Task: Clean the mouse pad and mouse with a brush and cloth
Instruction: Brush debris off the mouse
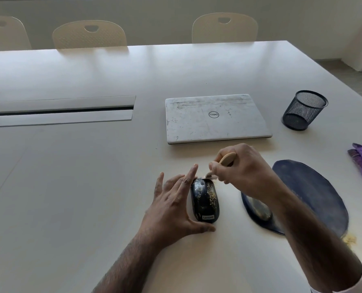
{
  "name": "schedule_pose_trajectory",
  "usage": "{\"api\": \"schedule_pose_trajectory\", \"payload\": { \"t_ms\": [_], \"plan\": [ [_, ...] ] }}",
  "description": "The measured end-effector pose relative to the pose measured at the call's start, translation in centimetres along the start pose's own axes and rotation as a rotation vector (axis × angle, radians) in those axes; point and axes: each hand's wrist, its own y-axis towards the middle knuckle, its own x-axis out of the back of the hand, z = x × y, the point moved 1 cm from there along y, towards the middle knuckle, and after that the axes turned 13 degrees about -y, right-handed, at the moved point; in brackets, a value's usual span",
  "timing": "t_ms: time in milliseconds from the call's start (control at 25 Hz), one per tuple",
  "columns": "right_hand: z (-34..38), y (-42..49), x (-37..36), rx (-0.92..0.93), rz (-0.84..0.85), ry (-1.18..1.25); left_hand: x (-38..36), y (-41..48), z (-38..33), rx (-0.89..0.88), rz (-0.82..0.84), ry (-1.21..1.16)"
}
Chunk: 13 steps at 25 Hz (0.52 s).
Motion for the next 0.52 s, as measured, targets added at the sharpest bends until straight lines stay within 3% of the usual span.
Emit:
{"api": "schedule_pose_trajectory", "payload": {
  "t_ms": [520],
  "plan": [
    [-0.5,-1.9,0.7,-0.018,-0.025,0.089,0.0,0.0,0.0,0.009,0.003,0.013]
  ]
}}
